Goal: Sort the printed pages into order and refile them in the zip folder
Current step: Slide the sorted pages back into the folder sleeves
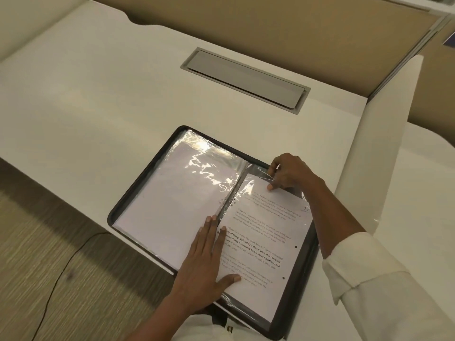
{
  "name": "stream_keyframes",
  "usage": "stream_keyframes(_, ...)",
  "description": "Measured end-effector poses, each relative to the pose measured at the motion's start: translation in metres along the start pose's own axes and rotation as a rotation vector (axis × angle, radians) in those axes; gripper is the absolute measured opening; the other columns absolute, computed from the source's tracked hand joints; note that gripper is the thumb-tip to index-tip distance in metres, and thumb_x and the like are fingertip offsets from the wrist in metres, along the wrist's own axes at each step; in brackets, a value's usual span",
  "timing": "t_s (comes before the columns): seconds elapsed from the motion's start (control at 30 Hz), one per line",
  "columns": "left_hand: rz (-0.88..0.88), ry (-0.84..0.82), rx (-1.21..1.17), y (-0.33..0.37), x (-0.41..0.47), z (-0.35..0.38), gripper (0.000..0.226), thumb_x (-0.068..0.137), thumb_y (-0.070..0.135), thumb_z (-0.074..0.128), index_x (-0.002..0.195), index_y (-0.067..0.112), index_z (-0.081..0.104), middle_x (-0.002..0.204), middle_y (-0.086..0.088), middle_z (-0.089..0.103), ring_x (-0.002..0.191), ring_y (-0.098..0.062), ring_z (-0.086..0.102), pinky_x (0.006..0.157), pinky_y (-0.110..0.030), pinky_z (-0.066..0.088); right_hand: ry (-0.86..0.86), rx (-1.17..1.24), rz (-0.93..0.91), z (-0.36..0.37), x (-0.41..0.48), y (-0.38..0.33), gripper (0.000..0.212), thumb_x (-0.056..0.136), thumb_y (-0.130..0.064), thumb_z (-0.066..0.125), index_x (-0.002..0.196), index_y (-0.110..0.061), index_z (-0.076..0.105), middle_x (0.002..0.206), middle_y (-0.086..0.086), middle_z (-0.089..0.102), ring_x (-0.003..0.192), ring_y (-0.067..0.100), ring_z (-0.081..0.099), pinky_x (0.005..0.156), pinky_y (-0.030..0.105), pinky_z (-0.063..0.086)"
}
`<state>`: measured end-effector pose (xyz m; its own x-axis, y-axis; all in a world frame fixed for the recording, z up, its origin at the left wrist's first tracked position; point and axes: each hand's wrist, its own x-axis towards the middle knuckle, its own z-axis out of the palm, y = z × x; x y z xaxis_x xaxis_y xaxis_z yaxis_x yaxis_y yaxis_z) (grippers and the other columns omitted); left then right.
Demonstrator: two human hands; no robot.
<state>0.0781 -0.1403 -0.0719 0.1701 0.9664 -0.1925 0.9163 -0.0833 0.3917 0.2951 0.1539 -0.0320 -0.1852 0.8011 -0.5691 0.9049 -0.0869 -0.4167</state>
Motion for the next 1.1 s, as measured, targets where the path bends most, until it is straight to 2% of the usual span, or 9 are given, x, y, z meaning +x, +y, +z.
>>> stream_keyframes(0.1,0.003,-0.013,0.002,-0.001,0.0,0.0,0.115,0.091,0.086,0.048,0.168,0.023,-0.009,0.175,-0.002,-0.022,0.161,-0.023,-0.018,0.128,-0.049,0.007,0.032,-0.014,0.004,0.004,-0.001,0.001,0.036,0.061,-0.028,0.102,0.084,-0.026,0.074,0.09,-0.005,0.071,0.09,0.02,0.067,0.087,0.039,0.056)
stream_keyframes(0.33,0.001,-0.058,0.024,-0.004,0.001,-0.005,0.114,0.089,0.09,0.043,0.167,0.027,-0.013,0.17,0.005,-0.035,0.157,-0.017,-0.03,0.128,-0.042,-0.004,0.045,-0.012,-0.012,0.008,-0.006,0.004,0.03,0.072,-0.015,0.095,0.086,-0.027,0.072,0.082,-0.007,0.068,0.092,0.023,0.068,0.089,0.041,0.056)
stream_keyframes(0.43,0.03,-0.045,0.048,-0.009,0.004,-0.002,0.114,0.088,0.09,0.044,0.169,0.023,0.0,0.174,0.0,-0.022,0.161,-0.021,-0.018,0.128,-0.047,0.007,0.073,0.014,-0.047,0.011,-0.011,0.006,0.031,0.073,-0.013,0.092,0.089,-0.027,0.07,0.084,-0.008,0.067,0.093,0.024,0.067,0.086,0.042,0.056)
stream_keyframes(0.53,0.054,-0.046,0.056,-0.014,0.006,-0.001,0.115,0.086,0.091,0.045,0.169,0.021,0.006,0.176,-0.002,-0.014,0.163,-0.023,-0.01,0.128,-0.046,0.01,0.069,0.033,-0.096,0.014,-0.016,0.006,0.04,0.065,-0.025,0.097,0.087,-0.032,0.064,0.086,-0.013,0.064,0.089,0.017,0.063,0.077,0.036,0.05)
stream_keyframes(0.7,0.114,-0.057,0.083,-0.022,0.012,-0.005,0.112,0.088,0.091,0.041,0.168,0.016,0.014,0.177,-0.007,-0.001,0.163,-0.026,0.003,0.127,-0.045,0.017,0.095,0.06,-0.058,0.021,-0.02,0.009,0.043,0.06,-0.026,0.099,0.091,-0.033,0.07,0.094,-0.013,0.067,0.095,0.018,0.064,0.088,0.041,0.055)
stream_keyframes(0.8,0.139,-0.055,0.088,-0.025,0.021,-0.017,0.097,0.093,0.085,0.037,0.162,0.016,0.031,0.173,-0.008,0.019,0.158,-0.026,0.024,0.123,-0.044,0.037,0.101,0.056,-0.047,0.023,-0.019,0.009,0.04,0.064,-0.027,0.098,0.09,-0.036,0.069,0.097,-0.014,0.068,0.096,0.018,0.065,0.087,0.041,0.054)
stream_keyframes(0.9,0.236,0.066,0.079,-0.033,0.035,-0.033,0.067,0.098,0.074,0.043,0.131,0.019,0.061,0.15,-0.003,0.049,0.132,-0.021,0.052,0.099,-0.036,0.057,0.121,0.015,-0.011,0.023,-0.023,0.005,0.043,0.068,-0.028,0.095,0.095,-0.037,0.063,0.094,-0.015,0.063,0.096,0.019,0.062,0.08,0.036,0.049)
stream_keyframes(0.97,0.258,0.125,0.1,-0.044,0.046,-0.043,0.052,0.097,0.064,0.055,0.121,0.019,0.066,0.141,-0.002,0.055,0.123,-0.02,0.056,0.092,-0.034,0.057,0.155,-0.005,0.016,0.025,-0.029,0.002,0.047,0.07,-0.03,0.094,0.106,-0.034,0.063,0.098,-0.012,0.064,0.098,0.019,0.061,0.081,0.036,0.05)
stream_keyframes(1.1,0.094,0.191,0.089,-0.078,0.07,-0.064,0.037,0.09,0.048,0.076,0.112,0.019,0.071,0.135,-0.004,0.06,0.122,-0.024,0.057,0.094,-0.039,0.056,0.352,-0.075,-0.005,0.042,-0.054,-0.013,0.055,0.082,-0.026,0.088,0.129,-0.023,0.06,0.118,-0.001,0.06,0.11,0.022,0.056,0.091,0.039,0.051)
